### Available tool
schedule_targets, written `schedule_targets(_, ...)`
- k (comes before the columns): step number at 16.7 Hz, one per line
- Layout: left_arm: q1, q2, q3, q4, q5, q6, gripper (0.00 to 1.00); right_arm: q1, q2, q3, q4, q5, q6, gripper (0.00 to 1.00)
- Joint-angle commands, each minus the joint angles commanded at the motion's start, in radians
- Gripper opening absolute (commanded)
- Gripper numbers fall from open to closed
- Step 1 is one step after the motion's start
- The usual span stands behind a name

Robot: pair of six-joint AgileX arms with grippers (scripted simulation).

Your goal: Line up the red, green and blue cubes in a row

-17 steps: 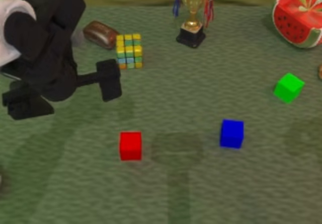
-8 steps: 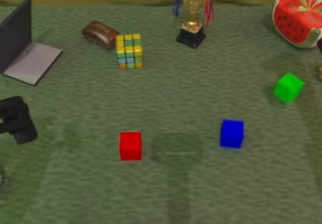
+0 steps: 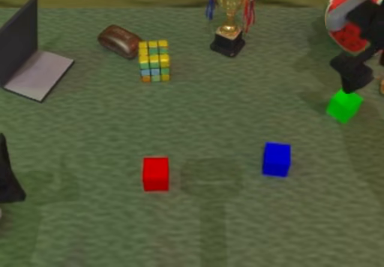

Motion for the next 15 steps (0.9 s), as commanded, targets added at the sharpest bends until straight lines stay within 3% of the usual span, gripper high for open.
schedule_targets(5, 0.022, -0.133, -0.082, 0.092, 0.011, 0.087, 1.00, 0.009, 0.166, 0.169, -0.083, -0.004, -0.045, 1.00)
schedule_targets(11, 0.022, -0.136, -0.084, 0.094, 0.011, 0.089, 1.00, 0.004, 0.169, 0.166, -0.079, -0.004, -0.045, 1.00)
schedule_targets(15, 0.022, -0.136, -0.084, 0.094, 0.011, 0.089, 1.00, 0.009, 0.196, 0.082, 0.033, -0.004, -0.046, 1.00)
